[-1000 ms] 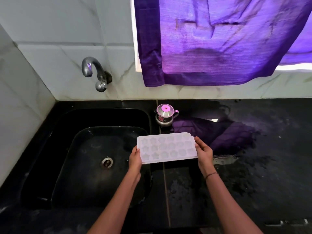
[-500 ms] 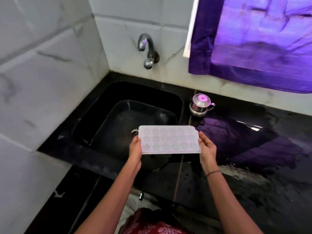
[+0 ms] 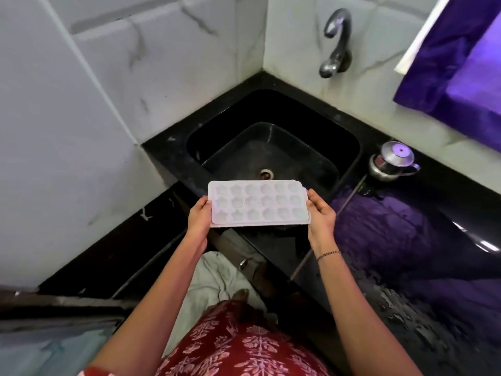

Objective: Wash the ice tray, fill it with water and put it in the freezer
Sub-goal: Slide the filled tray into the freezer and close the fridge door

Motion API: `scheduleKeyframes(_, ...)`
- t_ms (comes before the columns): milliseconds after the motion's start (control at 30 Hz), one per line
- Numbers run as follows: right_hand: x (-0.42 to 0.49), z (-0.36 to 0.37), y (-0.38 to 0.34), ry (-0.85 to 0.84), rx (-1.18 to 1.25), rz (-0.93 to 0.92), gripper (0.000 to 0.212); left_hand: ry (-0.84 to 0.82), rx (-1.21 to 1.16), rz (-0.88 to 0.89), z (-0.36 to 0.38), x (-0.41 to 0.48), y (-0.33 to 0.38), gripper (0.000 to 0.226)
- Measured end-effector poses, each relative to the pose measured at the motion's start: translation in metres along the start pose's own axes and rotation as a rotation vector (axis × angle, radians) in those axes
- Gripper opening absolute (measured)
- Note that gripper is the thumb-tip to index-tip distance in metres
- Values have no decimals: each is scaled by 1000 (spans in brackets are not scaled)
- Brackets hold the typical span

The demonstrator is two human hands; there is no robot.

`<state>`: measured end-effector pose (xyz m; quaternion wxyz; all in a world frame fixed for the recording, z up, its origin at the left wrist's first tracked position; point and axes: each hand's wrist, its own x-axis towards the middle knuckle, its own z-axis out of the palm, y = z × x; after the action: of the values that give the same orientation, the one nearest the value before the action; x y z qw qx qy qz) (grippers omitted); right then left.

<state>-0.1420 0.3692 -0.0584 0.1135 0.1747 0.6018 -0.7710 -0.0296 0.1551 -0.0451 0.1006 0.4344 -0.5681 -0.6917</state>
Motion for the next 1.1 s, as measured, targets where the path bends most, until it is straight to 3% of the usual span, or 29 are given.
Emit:
scheduleKeyframes(500, -70, 82, 70, -335, -213, 112, 33, 352, -256, -55, -135, -70, -58, 25)
scheduleKeyframes(1100, -233, 125, 173, -724, -390, 277, 33, 770, -538, -127, -283, -211, -167, 21)
